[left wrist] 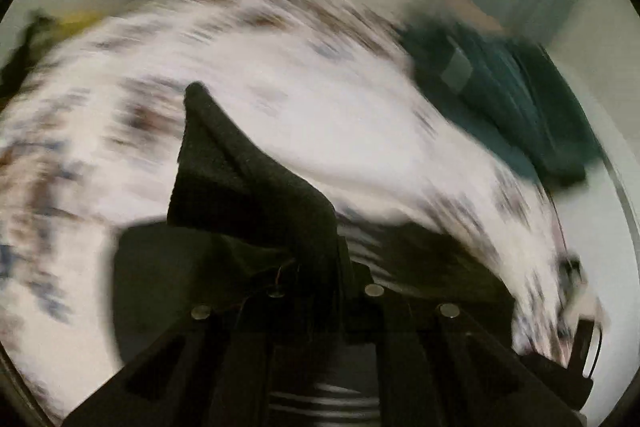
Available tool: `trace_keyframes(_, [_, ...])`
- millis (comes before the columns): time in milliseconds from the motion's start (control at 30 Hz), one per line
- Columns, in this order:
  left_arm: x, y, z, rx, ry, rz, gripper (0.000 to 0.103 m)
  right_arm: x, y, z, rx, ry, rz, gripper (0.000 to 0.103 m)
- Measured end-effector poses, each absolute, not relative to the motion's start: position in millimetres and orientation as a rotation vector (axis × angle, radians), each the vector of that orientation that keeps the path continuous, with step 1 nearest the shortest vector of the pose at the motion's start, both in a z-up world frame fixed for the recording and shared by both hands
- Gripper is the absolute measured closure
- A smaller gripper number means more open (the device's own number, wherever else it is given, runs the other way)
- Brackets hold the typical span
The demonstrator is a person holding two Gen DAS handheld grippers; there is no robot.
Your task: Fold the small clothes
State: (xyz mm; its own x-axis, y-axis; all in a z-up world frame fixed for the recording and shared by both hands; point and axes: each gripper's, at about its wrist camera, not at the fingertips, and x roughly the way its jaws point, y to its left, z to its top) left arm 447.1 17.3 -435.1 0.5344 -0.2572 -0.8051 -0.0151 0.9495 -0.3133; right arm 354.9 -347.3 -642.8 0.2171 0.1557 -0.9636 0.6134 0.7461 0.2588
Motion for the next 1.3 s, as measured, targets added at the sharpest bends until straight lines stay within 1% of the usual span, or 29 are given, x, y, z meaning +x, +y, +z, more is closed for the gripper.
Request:
trace_keyframes(33, [448, -22, -447, -0.277, 1.031, -0.194, 0.097, 365, -339, -647, 0.714, 1.342, -0.373, 0.007])
trace_keyframes(67, [447, -62, -461, -0.253, 1.065, -0.245, 0.097, 351, -361, -646, 0.723, 1.344, -0.391, 0.007])
trace_keyframes(200, [442, -178, -503, -0.182, 1.198, -0.360, 0.095, 323, -413, -646, 0.731, 1.373, -0.432, 0.007])
trace_keyframes(300, [437, -233, -517, -0.063, 1.236, -0.342, 0.091, 301, -450, -646, 0.739, 1.414, -0.430, 0.007])
trace_keyframes(333, [433, -240, -518, -0.021, 1.229, -0.328, 0.089, 292, -463, -644, 0.746, 1.422, -0.415, 0.007])
trace_keyframes(367, [431, -241, -517, -0.008, 1.218, -0.325, 0.082, 286, -474, -642, 0.748, 1.430, -0.398, 0.007])
trace_keyframes(400, [430, -240, -515, 0.004, 1.213, -0.316, 0.062, 283, -479, -640, 0.747, 1.444, -0.384, 0.007])
trace_keyframes(433, [427, -239, -516, 0.019, 1.218, -0.304, 0.047, 283, -484, -640, 0.749, 1.466, -0.365, 0.007])
trace_keyframes(467, [420, -229, -514, 0.049, 1.221, -0.271, 0.022, 281, -490, -641, 0.764, 1.489, -0.338, 0.007])
trace_keyframes(500, [414, -223, -514, 0.078, 1.215, -0.234, 0.017, 282, -494, -639, 0.778, 1.505, -0.310, 0.009])
trace_keyframes(533, [404, -208, -514, 0.112, 1.205, -0.180, 0.017, 286, -492, -637, 0.789, 1.506, -0.282, 0.013])
trace_keyframes(600, [386, -182, -518, 0.159, 1.200, -0.079, 0.017, 297, -483, -630, 0.783, 1.498, -0.230, 0.070])
trace_keyframes(633, [373, -162, -523, 0.180, 1.207, -0.018, 0.017, 305, -479, -628, 0.769, 1.506, -0.203, 0.072])
trace_keyframes(733, [339, -107, -551, 0.229, 1.286, 0.149, 0.017, 340, -456, -628, 0.774, 1.488, -0.085, 0.072])
trace_keyframes(800, [322, -76, -576, 0.205, 1.372, 0.219, 0.017, 362, -441, -630, 0.772, 1.482, -0.039, 0.059])
trace_keyframes(833, [316, -65, -585, 0.182, 1.398, 0.245, 0.016, 377, -430, -633, 0.764, 1.478, -0.015, 0.055])
trace_keyframes(867, [310, -54, -590, 0.132, 1.414, 0.255, 0.015, 394, -418, -637, 0.723, 1.489, 0.004, 0.042])
trace_keyframes(900, [306, -43, -594, 0.061, 1.422, 0.254, 0.008, 409, -409, -642, 0.680, 1.500, 0.009, 0.039])
trace_keyframes(967, [304, -29, -601, -0.030, 1.440, 0.275, 0.000, 432, -399, -651, 0.623, 1.505, 0.001, 0.039])
trace_keyframes(1100, [308, -20, -615, -0.119, 1.463, 0.277, 0.000, 465, -378, -688, 0.462, 1.583, -0.026, 0.039])
trace_keyframes(1133, [308, -18, -617, -0.138, 1.458, 0.280, 0.000, 467, -373, -694, 0.427, 1.603, -0.019, 0.043])
trace_keyframes(1167, [307, -16, -619, -0.155, 1.452, 0.282, 0.000, 467, -369, -695, 0.405, 1.601, -0.003, 0.077])
trace_keyframes(1200, [305, -16, -619, -0.162, 1.442, 0.284, 0.000, 465, -367, -692, 0.388, 1.592, 0.007, 0.096])
trace_keyframes(1300, [301, -15, -619, -0.163, 1.437, 0.278, 0.000, 453, -374, -659, 0.367, 1.487, 0.002, 0.097])
